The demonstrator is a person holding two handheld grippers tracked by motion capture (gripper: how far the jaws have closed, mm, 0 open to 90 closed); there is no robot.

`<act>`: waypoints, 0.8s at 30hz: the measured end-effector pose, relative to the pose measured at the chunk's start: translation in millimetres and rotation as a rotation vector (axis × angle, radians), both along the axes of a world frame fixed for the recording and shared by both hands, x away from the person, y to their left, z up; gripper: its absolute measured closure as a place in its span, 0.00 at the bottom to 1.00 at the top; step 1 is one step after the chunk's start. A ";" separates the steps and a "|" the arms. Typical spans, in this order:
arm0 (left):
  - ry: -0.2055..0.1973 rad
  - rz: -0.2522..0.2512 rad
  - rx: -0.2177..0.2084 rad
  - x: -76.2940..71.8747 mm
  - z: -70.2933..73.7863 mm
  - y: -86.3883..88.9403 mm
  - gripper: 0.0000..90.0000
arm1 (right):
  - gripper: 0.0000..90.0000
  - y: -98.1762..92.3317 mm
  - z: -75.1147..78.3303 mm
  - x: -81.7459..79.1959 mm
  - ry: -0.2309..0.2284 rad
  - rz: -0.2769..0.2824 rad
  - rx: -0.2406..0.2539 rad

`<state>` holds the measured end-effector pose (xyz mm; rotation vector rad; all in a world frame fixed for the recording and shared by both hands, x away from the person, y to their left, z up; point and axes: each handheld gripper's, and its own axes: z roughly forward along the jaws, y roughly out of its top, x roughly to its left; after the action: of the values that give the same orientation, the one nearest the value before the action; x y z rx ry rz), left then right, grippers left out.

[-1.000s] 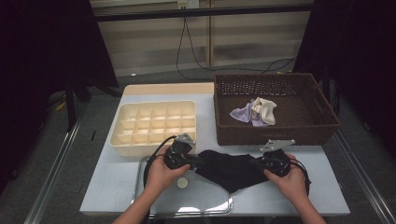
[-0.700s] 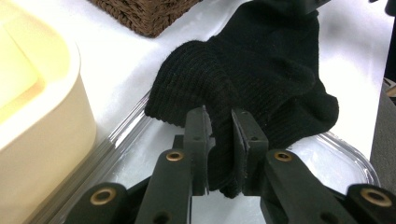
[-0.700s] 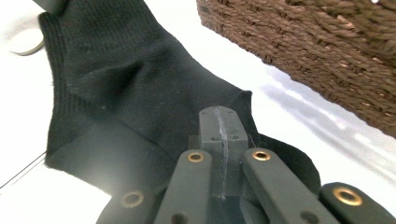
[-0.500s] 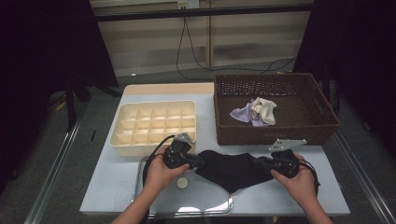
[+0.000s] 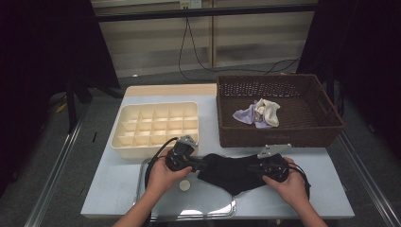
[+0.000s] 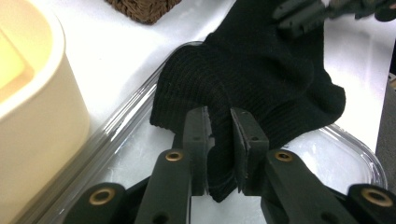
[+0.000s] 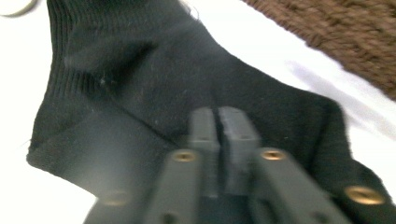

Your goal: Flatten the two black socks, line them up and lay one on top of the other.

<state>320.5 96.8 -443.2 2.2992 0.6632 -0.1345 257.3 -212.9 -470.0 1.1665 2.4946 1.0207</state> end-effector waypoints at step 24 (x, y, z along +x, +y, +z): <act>0.004 -0.008 -0.022 0.8 0.2 -2.5 0.71 | 0.96 -19.7 13.4 -19.0 0.041 0.061 0.036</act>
<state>321.3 94.3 -443.0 2.2812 0.6518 -0.1487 238.3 -232.6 -456.6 1.1397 2.5685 1.0719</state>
